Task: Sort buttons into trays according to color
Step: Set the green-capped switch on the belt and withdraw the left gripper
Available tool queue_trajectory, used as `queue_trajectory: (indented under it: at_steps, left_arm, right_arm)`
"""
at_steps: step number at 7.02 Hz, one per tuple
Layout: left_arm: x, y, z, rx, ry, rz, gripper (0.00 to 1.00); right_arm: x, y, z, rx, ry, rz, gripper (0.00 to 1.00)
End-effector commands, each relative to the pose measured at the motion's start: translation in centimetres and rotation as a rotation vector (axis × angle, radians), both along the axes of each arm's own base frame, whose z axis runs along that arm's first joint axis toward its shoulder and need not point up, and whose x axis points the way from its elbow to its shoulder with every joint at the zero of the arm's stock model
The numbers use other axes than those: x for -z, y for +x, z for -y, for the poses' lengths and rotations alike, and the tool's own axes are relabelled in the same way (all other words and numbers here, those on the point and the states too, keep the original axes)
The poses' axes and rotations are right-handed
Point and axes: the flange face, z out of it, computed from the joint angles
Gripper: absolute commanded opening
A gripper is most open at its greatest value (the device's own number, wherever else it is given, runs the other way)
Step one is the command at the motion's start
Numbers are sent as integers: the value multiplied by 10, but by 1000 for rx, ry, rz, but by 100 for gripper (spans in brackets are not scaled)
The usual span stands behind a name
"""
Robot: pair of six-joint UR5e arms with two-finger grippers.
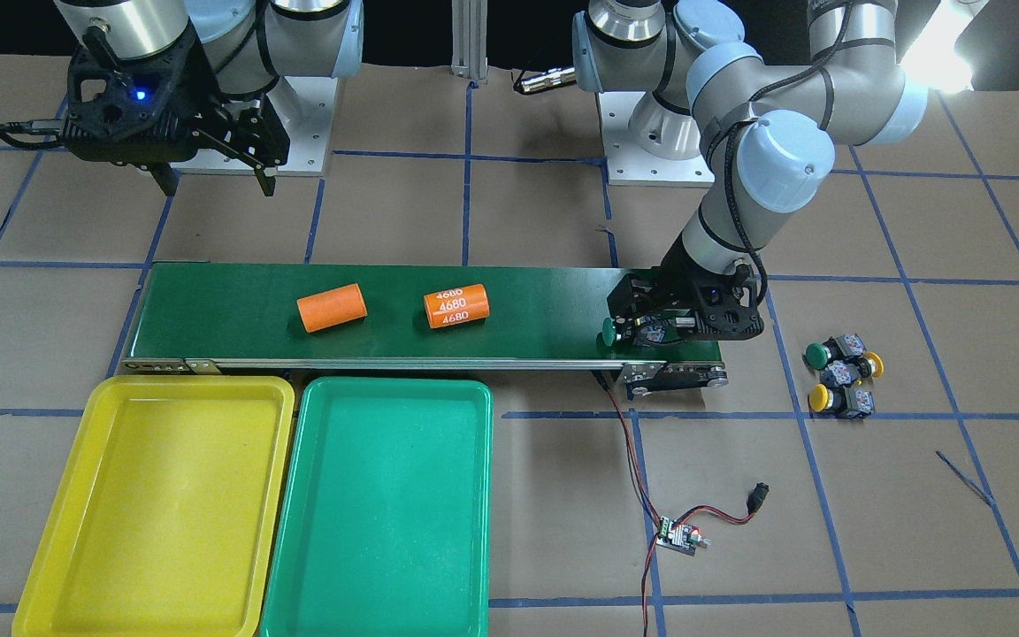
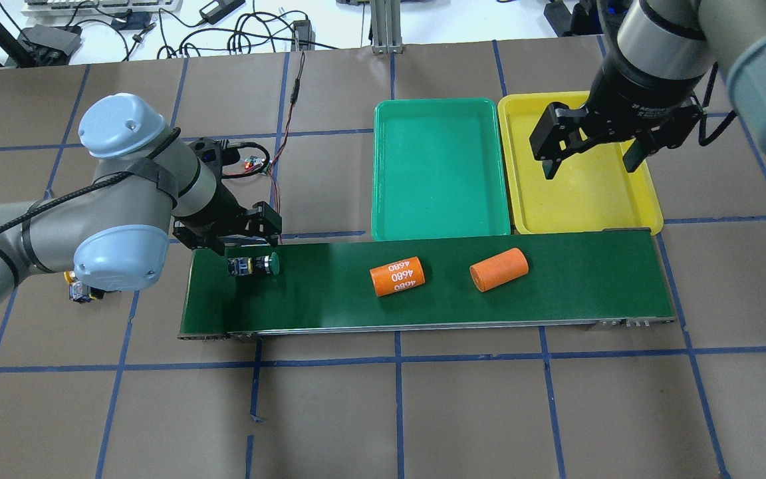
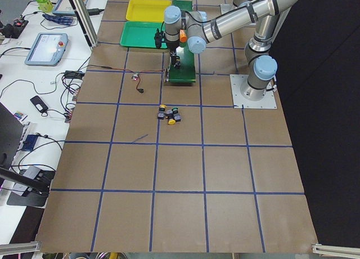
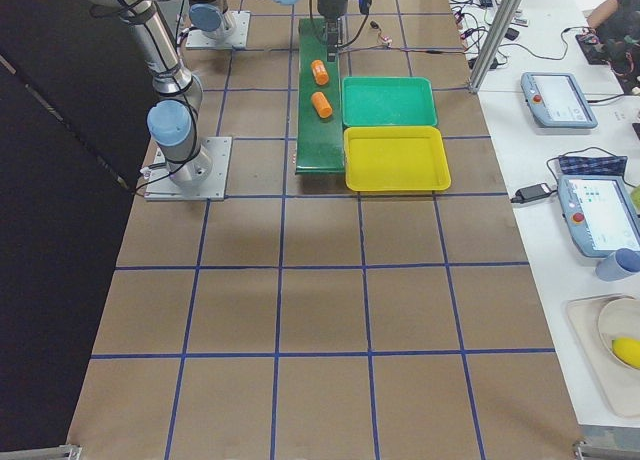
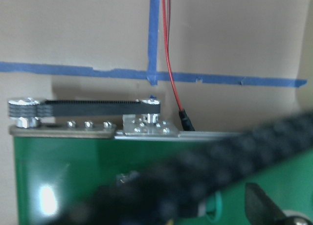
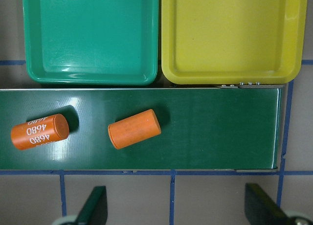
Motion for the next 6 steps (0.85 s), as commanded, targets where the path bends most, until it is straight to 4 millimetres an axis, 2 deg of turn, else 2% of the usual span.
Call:
queue_trajectory:
  at_steps: [1, 2, 3, 4, 5, 6]
  left_arm:
    - [-21, 70, 33, -30, -11, 35, 100]
    - [-24, 133, 54, 44, -47, 43, 100]
    - [-23, 182, 71, 105, -65, 52, 100]
    - [-6, 225, 91, 171, -59, 52, 100]
    - [22, 261, 99, 175, -32, 27, 100]
    - [45, 303, 96, 186, -17, 1, 100]
  right_arm:
    - [6, 0, -1, 19, 17, -11, 100]
    - [7, -1, -1, 19, 19, -11, 100]
    - [6, -1, -1, 13, 17, -9, 100]
    - [7, -1, -1, 7, 19, -9, 100]
    - [8, -1, 0, 1, 23, -9, 100]
    - [8, -2, 0, 1, 23, -11, 100]
